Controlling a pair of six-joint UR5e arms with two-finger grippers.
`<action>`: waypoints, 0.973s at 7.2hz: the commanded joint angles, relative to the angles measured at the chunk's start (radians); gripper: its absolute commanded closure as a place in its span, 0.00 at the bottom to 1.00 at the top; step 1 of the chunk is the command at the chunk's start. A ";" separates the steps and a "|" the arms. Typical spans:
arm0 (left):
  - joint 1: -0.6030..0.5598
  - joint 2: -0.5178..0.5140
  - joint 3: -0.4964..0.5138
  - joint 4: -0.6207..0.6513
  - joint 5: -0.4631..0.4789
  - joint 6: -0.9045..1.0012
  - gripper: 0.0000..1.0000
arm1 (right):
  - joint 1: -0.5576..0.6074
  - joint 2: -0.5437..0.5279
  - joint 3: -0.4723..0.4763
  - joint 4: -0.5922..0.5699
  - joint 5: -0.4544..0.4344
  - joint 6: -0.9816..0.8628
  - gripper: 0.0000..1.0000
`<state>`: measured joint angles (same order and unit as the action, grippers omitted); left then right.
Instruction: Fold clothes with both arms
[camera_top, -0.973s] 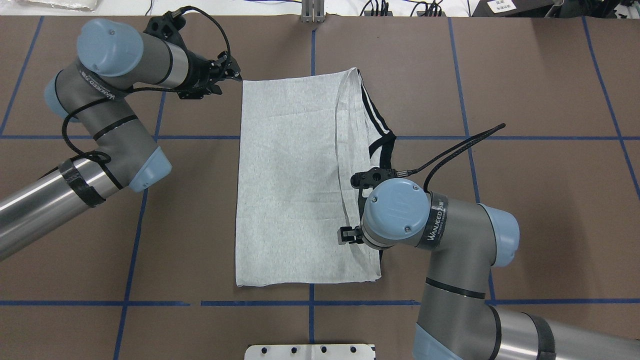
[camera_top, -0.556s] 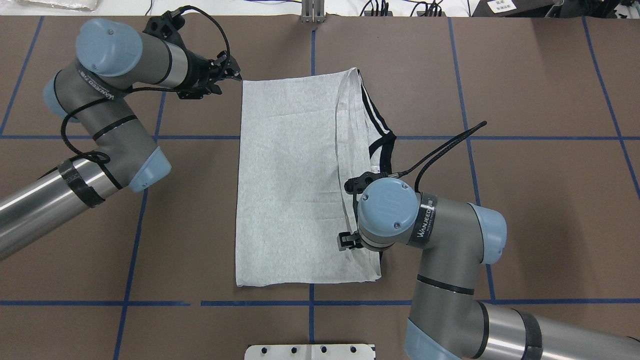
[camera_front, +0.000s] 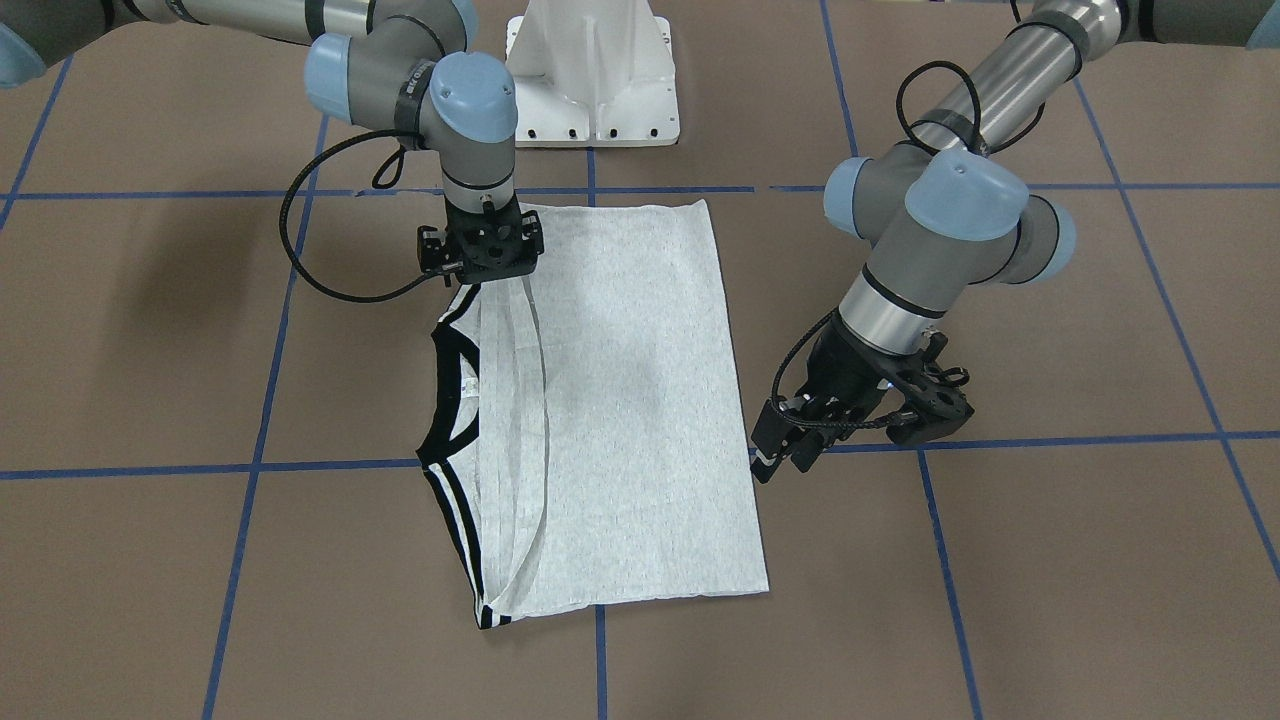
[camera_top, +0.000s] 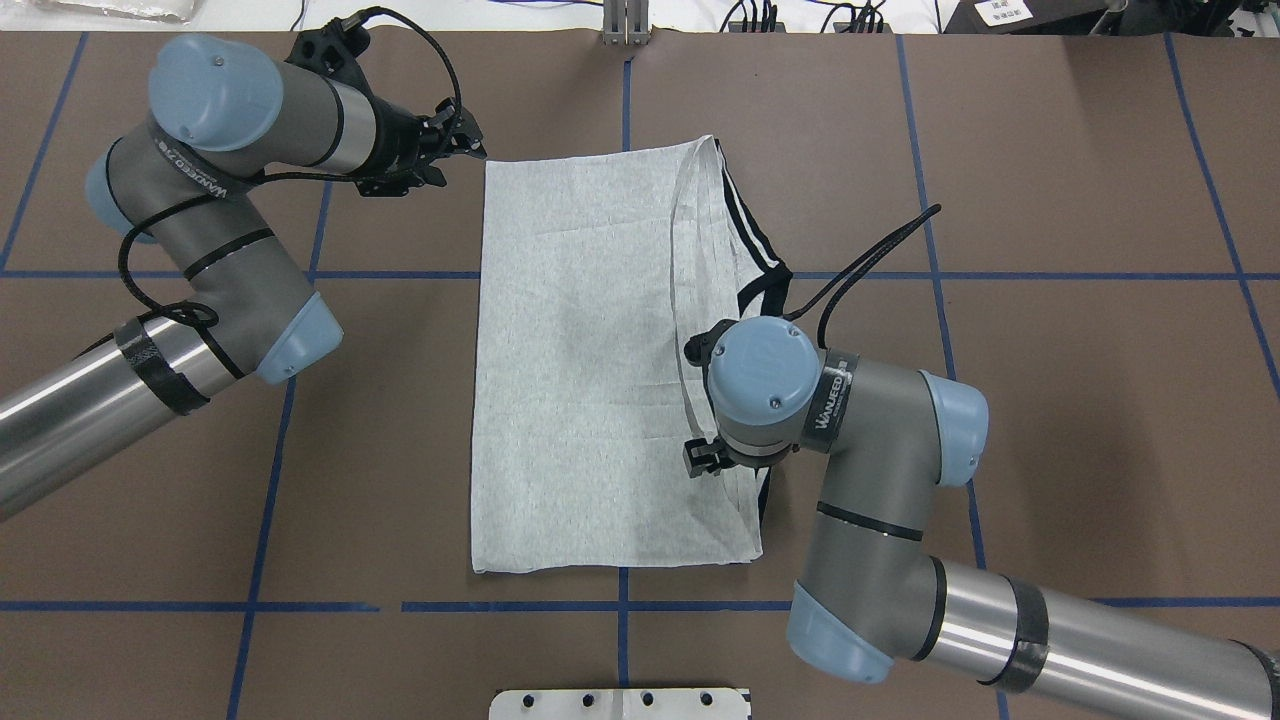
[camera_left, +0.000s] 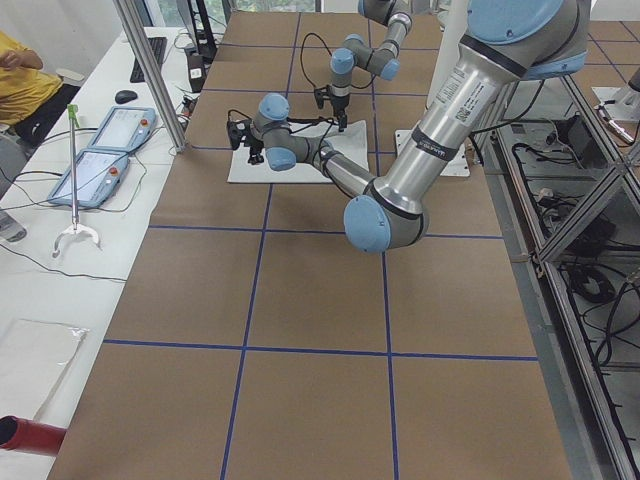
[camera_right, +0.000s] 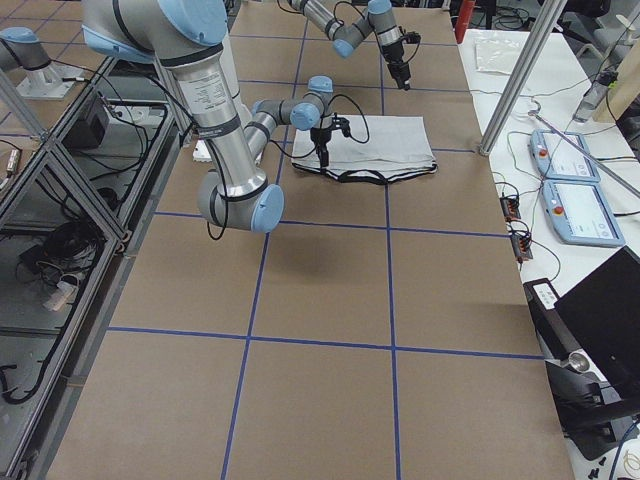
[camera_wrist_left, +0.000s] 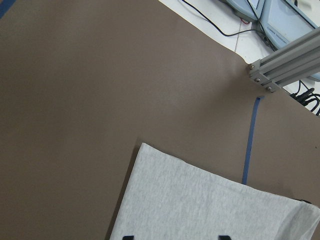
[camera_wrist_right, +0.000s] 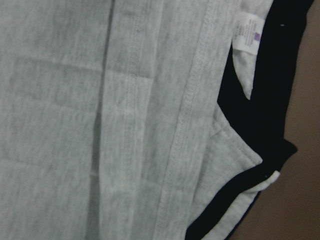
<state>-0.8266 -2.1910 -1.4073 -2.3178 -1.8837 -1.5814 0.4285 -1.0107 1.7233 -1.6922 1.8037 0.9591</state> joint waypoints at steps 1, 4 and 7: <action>0.001 -0.001 -0.007 0.000 0.000 0.000 0.35 | 0.064 -0.060 -0.008 0.009 0.052 -0.083 0.00; 0.001 -0.001 -0.015 0.003 -0.002 0.000 0.36 | 0.133 -0.094 0.042 -0.027 0.112 -0.140 0.00; 0.000 0.002 -0.047 0.041 -0.002 0.000 0.36 | 0.170 0.062 -0.042 -0.017 0.114 -0.123 0.00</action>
<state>-0.8266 -2.1913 -1.4339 -2.3007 -1.8852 -1.5816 0.5865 -1.0234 1.7298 -1.7143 1.9159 0.8260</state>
